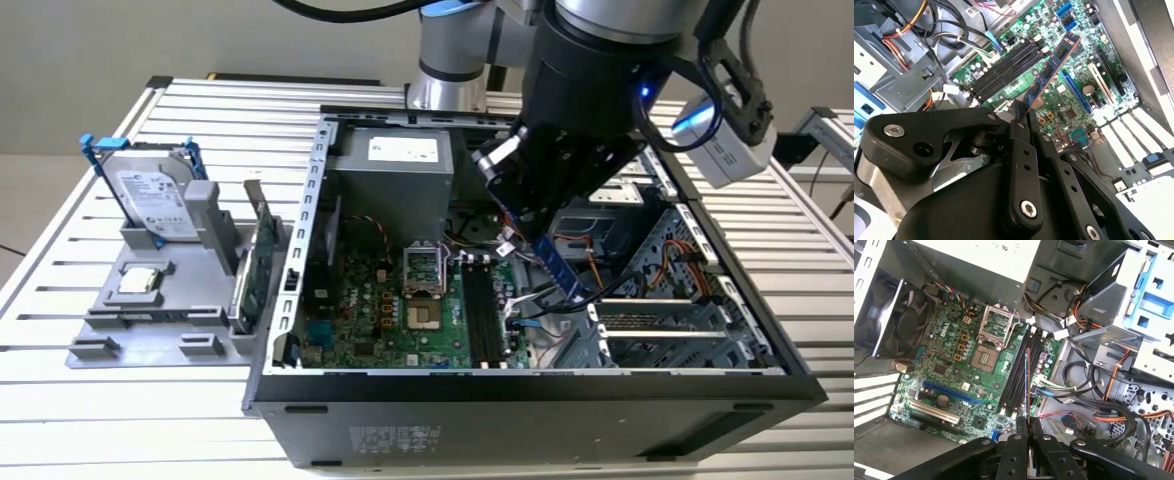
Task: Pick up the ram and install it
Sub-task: 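Insert the ram into the slot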
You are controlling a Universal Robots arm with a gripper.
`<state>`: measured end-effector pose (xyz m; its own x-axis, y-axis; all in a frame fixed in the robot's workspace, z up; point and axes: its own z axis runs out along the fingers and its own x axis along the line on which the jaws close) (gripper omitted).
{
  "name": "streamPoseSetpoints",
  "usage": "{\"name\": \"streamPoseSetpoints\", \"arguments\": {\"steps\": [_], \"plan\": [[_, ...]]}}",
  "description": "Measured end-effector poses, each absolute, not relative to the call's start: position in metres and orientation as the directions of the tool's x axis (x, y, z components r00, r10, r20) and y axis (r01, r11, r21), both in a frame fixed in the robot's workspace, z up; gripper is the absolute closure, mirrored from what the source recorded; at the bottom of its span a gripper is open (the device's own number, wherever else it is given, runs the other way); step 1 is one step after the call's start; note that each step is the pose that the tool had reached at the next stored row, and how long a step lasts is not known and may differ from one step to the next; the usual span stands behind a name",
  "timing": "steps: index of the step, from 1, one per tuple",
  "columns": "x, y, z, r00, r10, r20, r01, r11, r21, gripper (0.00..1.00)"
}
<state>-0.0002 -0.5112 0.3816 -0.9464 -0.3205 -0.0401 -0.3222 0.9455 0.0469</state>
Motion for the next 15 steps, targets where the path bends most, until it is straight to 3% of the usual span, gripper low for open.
{"name": "streamPoseSetpoints", "arguments": {"steps": [15], "plan": [[0.0000, -0.5112, 0.3806, -0.968, -0.248, -0.040, -0.250, 0.967, 0.047, 1.00]]}}
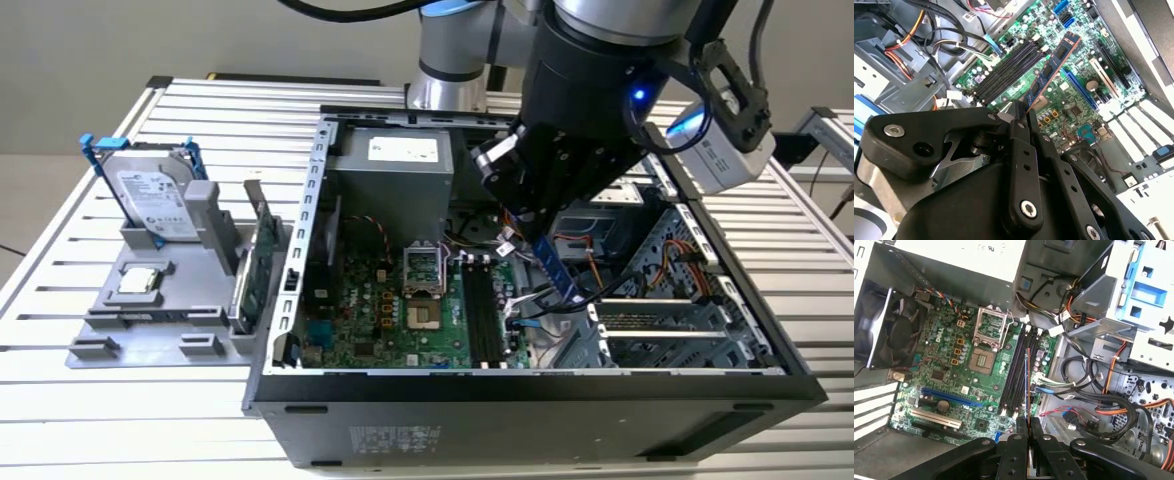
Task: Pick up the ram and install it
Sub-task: 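Insert the ram into the slot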
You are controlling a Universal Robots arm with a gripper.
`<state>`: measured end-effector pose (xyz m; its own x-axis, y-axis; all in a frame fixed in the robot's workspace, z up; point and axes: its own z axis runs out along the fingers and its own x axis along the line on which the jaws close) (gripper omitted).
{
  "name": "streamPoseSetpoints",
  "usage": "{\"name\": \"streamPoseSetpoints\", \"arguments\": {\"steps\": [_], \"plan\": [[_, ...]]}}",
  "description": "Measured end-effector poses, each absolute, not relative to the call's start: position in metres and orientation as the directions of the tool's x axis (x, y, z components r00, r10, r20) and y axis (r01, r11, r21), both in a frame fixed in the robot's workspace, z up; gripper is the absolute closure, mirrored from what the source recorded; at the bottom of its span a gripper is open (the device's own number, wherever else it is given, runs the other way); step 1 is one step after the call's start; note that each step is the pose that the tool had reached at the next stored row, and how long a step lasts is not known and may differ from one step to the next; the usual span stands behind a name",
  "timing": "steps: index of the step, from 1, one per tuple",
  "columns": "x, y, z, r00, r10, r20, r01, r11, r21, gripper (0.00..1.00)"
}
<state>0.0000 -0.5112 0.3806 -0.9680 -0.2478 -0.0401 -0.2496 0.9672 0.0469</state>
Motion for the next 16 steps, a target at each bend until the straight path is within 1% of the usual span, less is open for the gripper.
{"name": "streamPoseSetpoints", "arguments": {"steps": [16], "plan": [[0.0001, -0.5107, 0.3792, -0.971, -0.237, -0.040, -0.238, 0.970, 0.047, 1.00]]}}
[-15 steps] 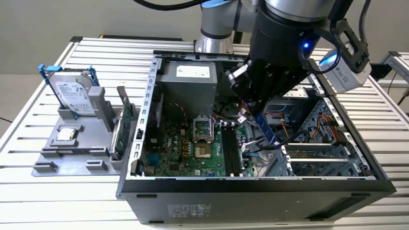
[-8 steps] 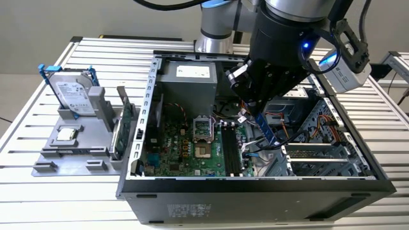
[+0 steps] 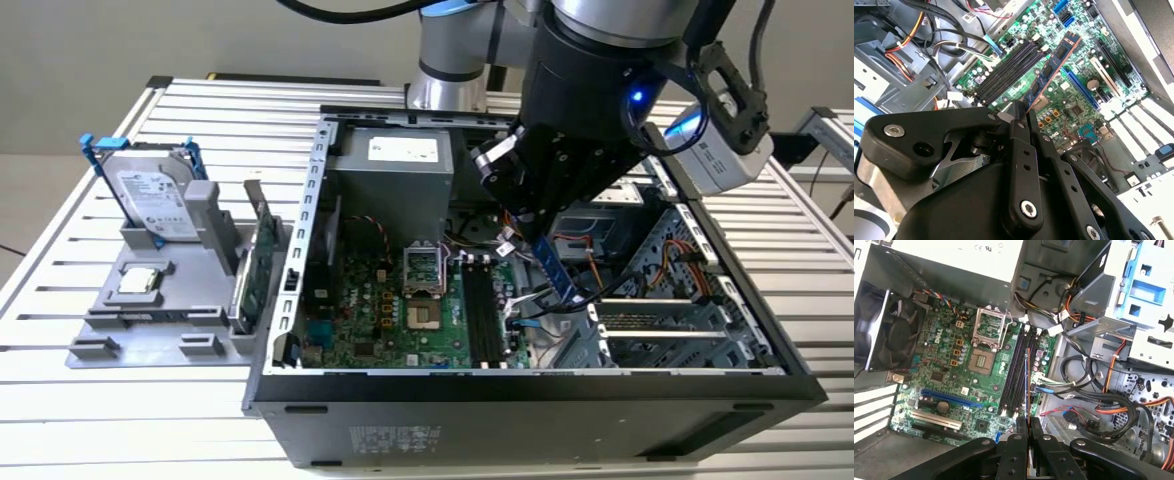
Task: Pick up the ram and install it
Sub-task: 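Insert the ram into the slot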
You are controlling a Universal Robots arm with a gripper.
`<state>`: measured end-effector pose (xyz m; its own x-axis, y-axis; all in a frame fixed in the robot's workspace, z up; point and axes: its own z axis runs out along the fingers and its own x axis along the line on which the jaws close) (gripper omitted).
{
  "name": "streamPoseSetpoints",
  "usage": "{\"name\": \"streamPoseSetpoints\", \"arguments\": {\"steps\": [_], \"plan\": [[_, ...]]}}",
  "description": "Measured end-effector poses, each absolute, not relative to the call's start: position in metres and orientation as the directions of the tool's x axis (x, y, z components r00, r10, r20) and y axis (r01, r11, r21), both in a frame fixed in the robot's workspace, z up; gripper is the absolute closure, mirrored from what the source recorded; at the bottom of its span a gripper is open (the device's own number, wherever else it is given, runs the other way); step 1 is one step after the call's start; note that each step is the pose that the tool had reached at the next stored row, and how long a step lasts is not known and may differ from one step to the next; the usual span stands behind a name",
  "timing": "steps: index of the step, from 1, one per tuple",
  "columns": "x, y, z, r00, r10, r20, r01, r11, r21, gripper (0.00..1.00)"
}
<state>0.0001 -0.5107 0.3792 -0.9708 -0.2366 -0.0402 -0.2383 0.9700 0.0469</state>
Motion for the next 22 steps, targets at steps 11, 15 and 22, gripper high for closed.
{"name": "streamPoseSetpoints", "arguments": {"steps": [11, 15, 22], "plan": [[0.0017, -0.5097, 0.3768, -0.990, -0.137, -0.040, -0.139, 0.989, 0.047, 1.00], [0.0018, -0.5095, 0.3764, -0.992, -0.119, -0.040, -0.121, 0.992, 0.047, 1.00], [0.0018, -0.5092, 0.3757, -0.995, -0.096, -0.040, -0.098, 0.994, 0.047, 1.00]]}}
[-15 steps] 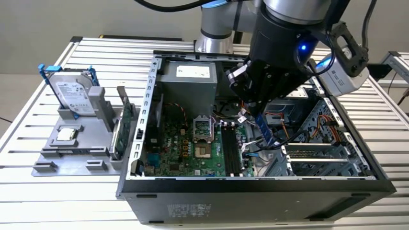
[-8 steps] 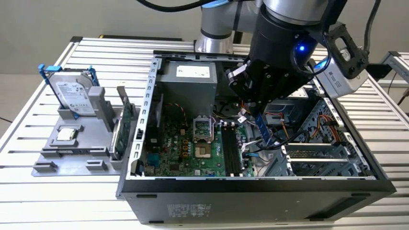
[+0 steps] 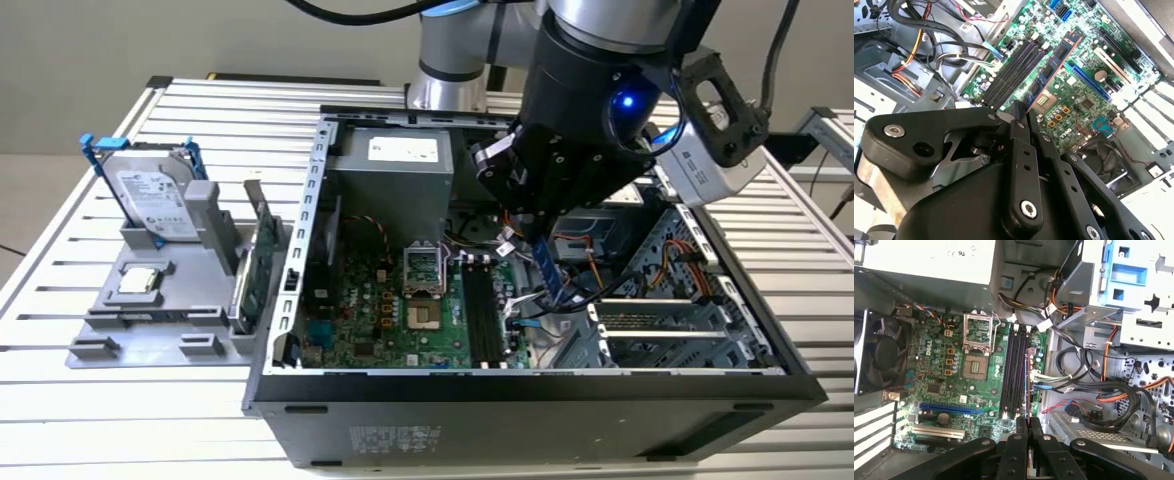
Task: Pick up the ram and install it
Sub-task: 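Insert the ram into the slot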
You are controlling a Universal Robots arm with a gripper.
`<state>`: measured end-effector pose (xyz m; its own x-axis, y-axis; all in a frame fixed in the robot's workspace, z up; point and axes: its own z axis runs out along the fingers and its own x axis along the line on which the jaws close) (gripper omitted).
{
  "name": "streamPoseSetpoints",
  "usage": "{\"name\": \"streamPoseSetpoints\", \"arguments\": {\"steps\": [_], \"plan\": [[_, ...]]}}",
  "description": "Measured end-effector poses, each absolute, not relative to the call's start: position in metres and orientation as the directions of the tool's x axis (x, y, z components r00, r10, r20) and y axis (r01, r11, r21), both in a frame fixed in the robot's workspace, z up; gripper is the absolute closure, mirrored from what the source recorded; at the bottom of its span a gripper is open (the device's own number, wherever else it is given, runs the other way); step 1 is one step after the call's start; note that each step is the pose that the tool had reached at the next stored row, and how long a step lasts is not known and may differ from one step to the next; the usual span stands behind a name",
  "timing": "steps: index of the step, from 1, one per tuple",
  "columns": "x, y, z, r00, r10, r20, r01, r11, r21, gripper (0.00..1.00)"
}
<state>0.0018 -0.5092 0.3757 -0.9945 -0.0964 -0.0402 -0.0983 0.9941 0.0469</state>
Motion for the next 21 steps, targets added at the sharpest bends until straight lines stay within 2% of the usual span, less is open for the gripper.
{"name": "streamPoseSetpoints", "arguments": {"steps": [21], "plan": [[0.0019, -0.5087, 0.3732, -0.999, -0.037, -0.040, -0.038, 0.998, 0.046, 1.00]]}}
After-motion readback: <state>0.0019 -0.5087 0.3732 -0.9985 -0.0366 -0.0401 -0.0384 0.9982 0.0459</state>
